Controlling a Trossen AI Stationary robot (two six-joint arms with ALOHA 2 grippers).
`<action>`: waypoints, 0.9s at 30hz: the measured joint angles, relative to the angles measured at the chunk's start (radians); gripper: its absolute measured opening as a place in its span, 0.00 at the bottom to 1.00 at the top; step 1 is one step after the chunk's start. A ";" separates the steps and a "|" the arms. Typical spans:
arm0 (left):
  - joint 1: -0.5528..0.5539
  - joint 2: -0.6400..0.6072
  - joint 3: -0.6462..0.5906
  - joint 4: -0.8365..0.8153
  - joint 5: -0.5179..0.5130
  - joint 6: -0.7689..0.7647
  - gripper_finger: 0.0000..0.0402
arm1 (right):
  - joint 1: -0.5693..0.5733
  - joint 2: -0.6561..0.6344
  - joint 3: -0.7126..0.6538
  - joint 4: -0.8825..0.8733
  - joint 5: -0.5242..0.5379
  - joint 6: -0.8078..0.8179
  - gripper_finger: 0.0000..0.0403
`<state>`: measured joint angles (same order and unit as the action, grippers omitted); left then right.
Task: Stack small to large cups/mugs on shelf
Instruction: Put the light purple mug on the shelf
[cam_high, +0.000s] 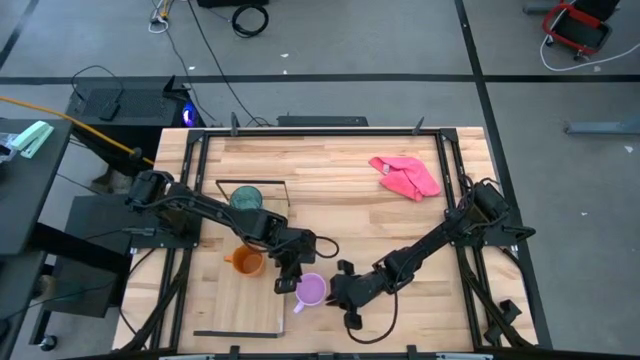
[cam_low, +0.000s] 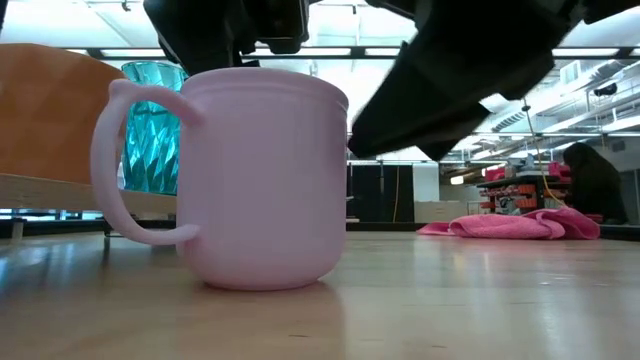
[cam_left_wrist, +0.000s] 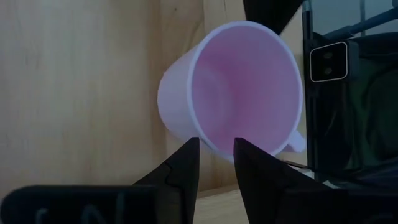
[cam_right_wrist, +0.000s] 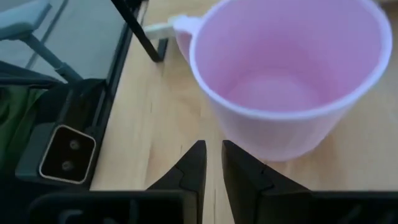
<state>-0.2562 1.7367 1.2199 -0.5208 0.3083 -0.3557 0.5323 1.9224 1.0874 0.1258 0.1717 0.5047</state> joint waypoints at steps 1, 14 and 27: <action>0.001 0.000 0.000 0.001 -0.001 0.000 0.27 | 0.000 0.000 0.000 0.010 0.001 -0.010 0.15; 0.030 0.000 0.001 0.030 -0.009 0.027 0.27 | -0.023 0.000 0.000 0.042 -0.016 -0.058 0.10; 0.064 -0.001 0.001 -0.103 -0.008 0.029 0.27 | -0.063 0.000 0.000 0.004 -0.016 -0.082 0.06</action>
<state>-0.1925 1.7360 1.2209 -0.6234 0.3004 -0.3270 0.4692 1.9221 1.0874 0.1299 0.1555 0.4229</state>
